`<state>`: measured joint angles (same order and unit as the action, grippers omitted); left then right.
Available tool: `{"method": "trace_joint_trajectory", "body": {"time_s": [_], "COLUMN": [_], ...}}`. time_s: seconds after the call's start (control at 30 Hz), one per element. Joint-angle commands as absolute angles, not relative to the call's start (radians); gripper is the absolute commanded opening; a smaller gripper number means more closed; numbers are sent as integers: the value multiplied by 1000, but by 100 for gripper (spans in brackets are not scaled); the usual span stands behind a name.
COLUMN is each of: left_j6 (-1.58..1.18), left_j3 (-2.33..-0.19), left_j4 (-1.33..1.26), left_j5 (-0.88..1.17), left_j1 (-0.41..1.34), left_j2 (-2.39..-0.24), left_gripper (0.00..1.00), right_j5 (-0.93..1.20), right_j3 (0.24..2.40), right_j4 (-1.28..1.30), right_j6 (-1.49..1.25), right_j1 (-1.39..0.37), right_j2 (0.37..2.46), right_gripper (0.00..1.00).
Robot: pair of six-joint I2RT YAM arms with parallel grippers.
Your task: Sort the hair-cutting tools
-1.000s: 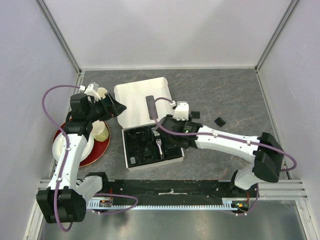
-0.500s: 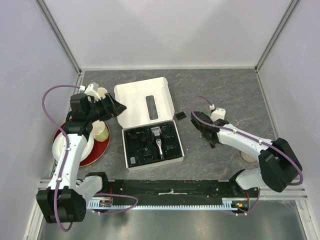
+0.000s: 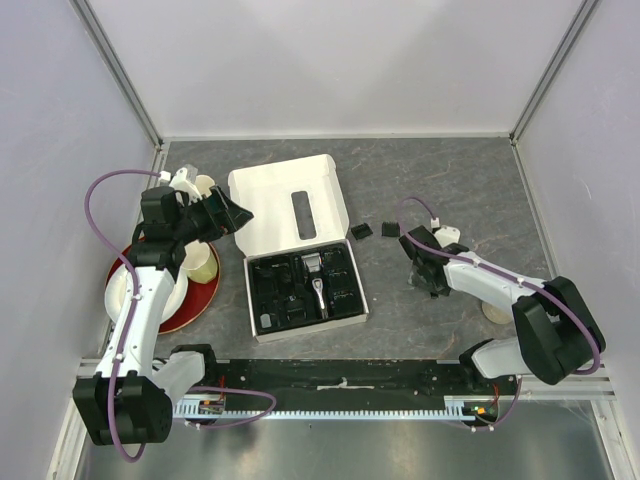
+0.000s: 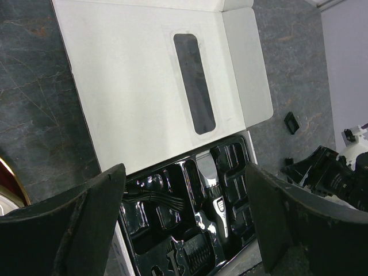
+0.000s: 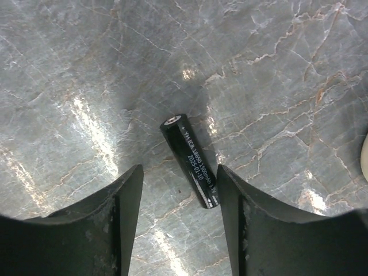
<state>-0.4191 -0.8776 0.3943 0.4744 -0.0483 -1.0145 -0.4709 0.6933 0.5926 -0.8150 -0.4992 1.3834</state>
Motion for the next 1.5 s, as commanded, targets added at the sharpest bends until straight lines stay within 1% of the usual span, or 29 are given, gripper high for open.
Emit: {"method": "trace_joint_trajectory", "body": {"time_s": [0.0,0.3,0.4,0.43,0.5,0.53,0.6,0.63,0.83,1.03,1.17,1.47], "left_j6": [-408,-407,-407,-407,-407,-407,-407,-407,-408,-410,-411,-411], "left_j3": [-879,-879,-879,-879,-877,-877,-877,-877,-877,-879,-879,-877], "left_j4": [367,365,367,365,367,365,365,367,367,367,367,367], "left_j5": [491,489,489,489,488,486,485,483,486,489,492,491], "left_j1": [-51,-49,-52,-51,-51,-51,-51,-51,-51,-51,-51,-51], "left_j2": [-1012,-1012,-1012,-1011,-1009,-1008,-1008,-1008,-1009,-1014,-1015,-1015], "left_gripper": [91,91,91,91,91,91,91,91,91,91,91,90], "right_j5": [-437,-425,-425,-423,-417,-414,-404,-397,-336,-340,-371,-370], "right_j3": [678,661,663,664,670,678,686,695,753,862,919,1002], "right_j4": [535,509,502,499,497,495,497,497,454,376,298,158], "right_j6": [-788,-778,-770,-766,-761,-755,-747,-744,-719,-675,-623,-615], "right_j1": [-485,-471,-471,-469,-471,-471,-472,-471,-511,-656,-765,-920], "right_j2": [1365,1368,1373,1374,1377,1374,1362,1355,1227,1175,1195,1328], "right_gripper": [59,45,33,26,18,12,6,1,0,0,0,0]}}
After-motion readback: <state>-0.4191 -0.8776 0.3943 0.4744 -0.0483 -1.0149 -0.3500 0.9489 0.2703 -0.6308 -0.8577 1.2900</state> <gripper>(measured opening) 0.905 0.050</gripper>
